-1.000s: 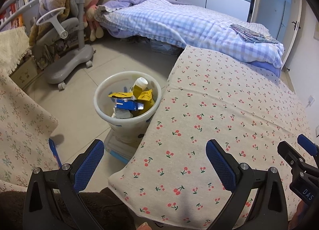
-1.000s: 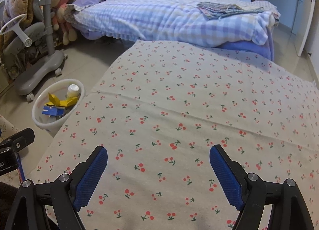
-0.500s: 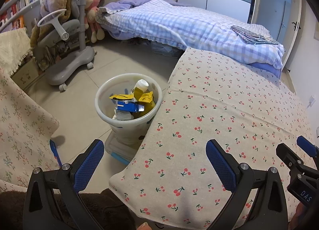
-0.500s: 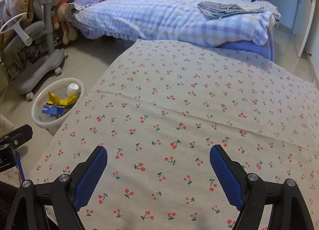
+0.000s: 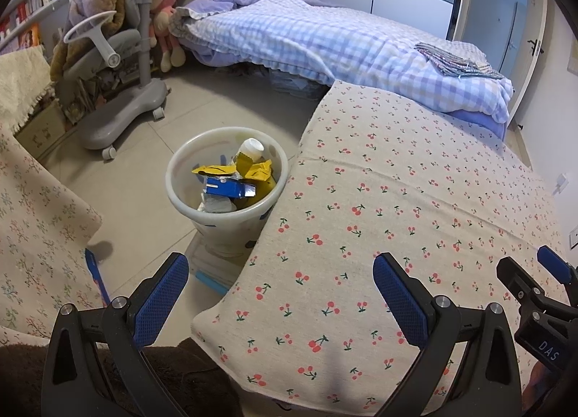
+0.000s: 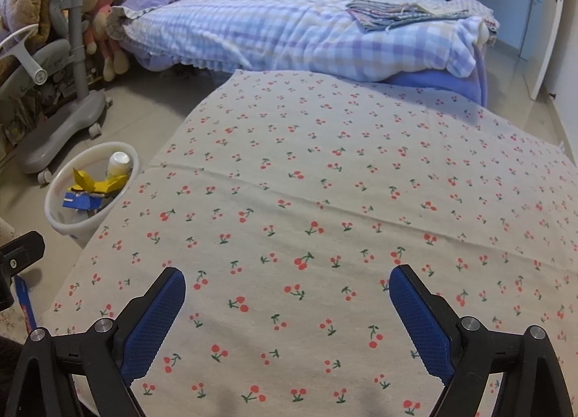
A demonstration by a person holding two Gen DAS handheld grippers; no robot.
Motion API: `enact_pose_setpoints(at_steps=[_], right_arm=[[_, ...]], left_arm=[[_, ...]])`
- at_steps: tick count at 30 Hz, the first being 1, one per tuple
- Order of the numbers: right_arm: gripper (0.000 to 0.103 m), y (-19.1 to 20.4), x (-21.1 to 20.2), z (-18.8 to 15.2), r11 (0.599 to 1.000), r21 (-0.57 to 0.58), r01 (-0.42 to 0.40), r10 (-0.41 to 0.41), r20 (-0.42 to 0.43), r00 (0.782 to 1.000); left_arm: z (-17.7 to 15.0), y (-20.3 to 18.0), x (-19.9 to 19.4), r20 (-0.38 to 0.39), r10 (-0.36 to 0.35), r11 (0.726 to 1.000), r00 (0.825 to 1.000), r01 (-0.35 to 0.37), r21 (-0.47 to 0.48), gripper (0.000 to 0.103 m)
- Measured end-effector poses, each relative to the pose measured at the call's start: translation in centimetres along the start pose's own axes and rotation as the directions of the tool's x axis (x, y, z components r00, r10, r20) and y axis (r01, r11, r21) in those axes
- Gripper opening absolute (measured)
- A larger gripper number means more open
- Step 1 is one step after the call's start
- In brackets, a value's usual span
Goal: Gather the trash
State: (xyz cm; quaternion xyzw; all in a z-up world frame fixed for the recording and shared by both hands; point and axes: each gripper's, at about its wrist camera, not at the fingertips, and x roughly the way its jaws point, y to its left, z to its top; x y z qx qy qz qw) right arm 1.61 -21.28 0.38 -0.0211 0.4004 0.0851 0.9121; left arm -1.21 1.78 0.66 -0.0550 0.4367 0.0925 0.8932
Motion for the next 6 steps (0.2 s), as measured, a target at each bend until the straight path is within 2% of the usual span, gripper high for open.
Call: enact_pose_setpoints(at_steps=[6], right_arm=[[0.096, -0.74, -0.08, 0.04, 1.0, 0.009, 0.01, -0.01, 0.004, 1.0]], left_arm=[[0.19, -0.09, 0.0, -0.018, -0.036, 0.999, 0.999, 0.036, -0.006, 0.103]])
